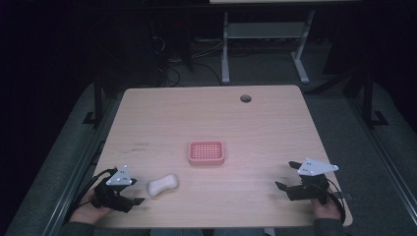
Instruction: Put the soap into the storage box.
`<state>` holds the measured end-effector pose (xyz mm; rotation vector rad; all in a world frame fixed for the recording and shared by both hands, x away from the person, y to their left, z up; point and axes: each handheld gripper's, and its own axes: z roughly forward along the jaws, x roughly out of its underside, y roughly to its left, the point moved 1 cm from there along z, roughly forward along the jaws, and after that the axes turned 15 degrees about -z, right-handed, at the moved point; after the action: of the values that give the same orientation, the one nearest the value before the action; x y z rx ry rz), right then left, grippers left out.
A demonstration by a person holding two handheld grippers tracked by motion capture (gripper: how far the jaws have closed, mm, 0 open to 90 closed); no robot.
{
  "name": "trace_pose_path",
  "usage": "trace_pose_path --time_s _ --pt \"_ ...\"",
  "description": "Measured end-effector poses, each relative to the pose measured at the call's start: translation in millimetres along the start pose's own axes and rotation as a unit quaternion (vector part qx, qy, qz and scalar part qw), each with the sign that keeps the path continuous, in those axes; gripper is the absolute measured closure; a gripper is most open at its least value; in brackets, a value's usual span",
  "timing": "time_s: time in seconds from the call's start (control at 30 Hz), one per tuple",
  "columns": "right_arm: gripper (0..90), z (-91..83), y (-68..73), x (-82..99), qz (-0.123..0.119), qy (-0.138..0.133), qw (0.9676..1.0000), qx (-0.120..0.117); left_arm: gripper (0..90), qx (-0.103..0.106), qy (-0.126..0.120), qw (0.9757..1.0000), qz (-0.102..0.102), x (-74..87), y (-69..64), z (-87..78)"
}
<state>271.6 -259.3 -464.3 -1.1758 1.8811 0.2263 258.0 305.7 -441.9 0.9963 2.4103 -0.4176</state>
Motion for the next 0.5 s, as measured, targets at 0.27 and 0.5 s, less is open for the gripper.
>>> trace_pose_path --time_s 0.27,0.5 --pt "13.6 0.8 0.4 -1.0 -0.004 0.002 1.0 -0.001 28.0 -0.002 -0.006 1.0 0.004 -2.9 -1.6 -1.4" --pt "13.6 1.7 0.2 -1.1 -0.003 0.004 1.0 -0.002 28.0 0.001 -0.001 0.9999 0.011 -7.5 -1.9 0.5"
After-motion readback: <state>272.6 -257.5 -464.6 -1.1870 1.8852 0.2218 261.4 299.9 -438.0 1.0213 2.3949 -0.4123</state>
